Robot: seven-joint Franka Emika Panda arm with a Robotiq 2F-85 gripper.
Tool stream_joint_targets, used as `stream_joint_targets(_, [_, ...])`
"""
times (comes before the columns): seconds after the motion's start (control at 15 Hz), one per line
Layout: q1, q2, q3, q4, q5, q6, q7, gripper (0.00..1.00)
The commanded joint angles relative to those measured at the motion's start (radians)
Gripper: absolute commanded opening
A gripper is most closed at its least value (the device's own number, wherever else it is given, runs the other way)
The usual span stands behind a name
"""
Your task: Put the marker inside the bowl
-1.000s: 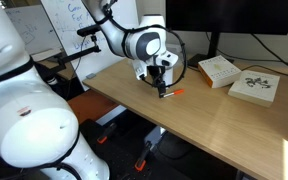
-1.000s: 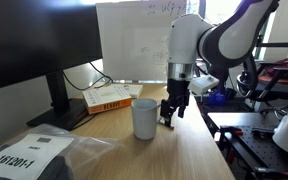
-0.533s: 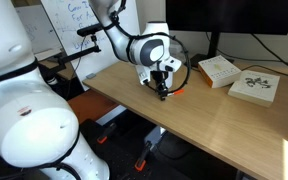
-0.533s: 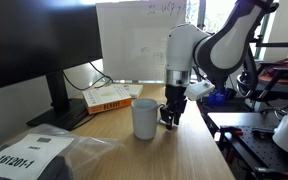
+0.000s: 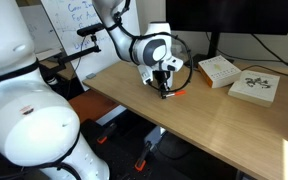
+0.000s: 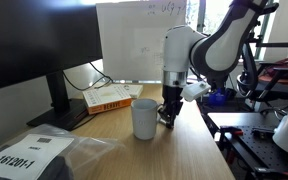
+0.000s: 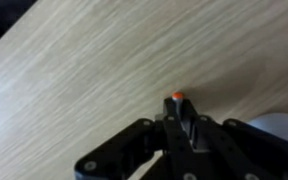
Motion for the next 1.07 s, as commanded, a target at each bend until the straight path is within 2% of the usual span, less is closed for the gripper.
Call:
stream_joint_targets(0.0, [0.001, -0.017, -0.023, 0.004, 0.056, -0.05, -0.053, 0.03])
stream_joint_targets(0.27, [-0.042, -0.088, -0.013, -0.01, 0.287, -0.126, -0.222, 0.03])
stream_joint_targets(0.47, [-0.052, -0.152, -0.033, -0.018, 0.323, -0.159, -0.247, 0.03])
stream_joint_targets(0.87, [-0.063, -0.356, -0.027, -0.05, 0.263, -0.274, -0.219, 0.03])
stream_joint_targets(1.0, [-0.057, -0.432, -0.03, -0.062, 0.316, -0.313, -0.225, 0.03])
